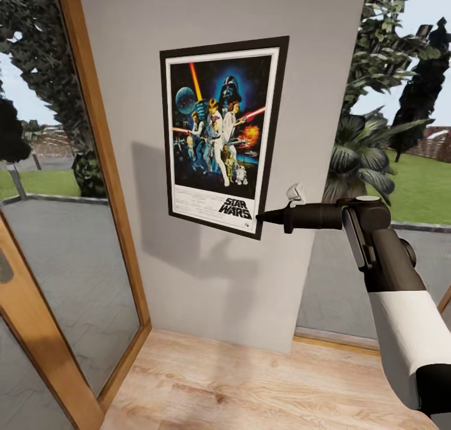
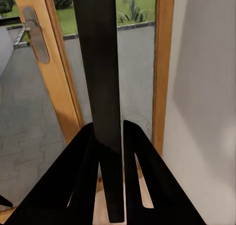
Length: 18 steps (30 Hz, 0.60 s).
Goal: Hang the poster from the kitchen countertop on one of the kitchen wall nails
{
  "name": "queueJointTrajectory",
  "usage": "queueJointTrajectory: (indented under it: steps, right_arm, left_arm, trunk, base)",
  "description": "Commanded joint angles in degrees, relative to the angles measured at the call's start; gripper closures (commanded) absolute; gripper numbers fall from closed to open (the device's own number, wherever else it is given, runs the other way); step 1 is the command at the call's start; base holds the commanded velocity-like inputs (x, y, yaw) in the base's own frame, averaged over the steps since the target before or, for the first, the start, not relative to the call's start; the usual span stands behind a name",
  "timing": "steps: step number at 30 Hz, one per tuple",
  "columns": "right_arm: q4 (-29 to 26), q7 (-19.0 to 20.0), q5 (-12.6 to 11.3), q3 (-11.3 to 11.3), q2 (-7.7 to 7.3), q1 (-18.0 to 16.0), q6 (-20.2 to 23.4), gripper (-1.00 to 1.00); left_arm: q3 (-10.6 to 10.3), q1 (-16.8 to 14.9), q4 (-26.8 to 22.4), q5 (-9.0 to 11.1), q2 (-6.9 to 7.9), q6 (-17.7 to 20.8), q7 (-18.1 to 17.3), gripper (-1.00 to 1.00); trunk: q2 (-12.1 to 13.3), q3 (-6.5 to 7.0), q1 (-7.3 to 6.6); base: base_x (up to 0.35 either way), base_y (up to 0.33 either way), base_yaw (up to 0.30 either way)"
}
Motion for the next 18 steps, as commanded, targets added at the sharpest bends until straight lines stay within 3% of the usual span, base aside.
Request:
queueJointTrajectory:
  steps: [1,18]
  right_arm:
    - [-0.03,0.29,0.05,0.01,-0.03,-0.03,0.55,1.0]
    - [-0.05,0.47,-0.49,-0.25,-0.34,-0.03,0.55,1.0]
  left_arm:
    - [0.15,0.01,-0.14,-0.26,-0.02,0.42,-0.33,-1.0]
    - [0.17,0.01,-0.21,-0.26,0.03,0.42,-0.35,-1.0]
  trunk:
    - [-0.04,-0.01,0.02]
    - [-0.04,-0.01,0.02]
  base:
    - [0.0,0.024,0.0]
    - [0.0,0.004,0.0]
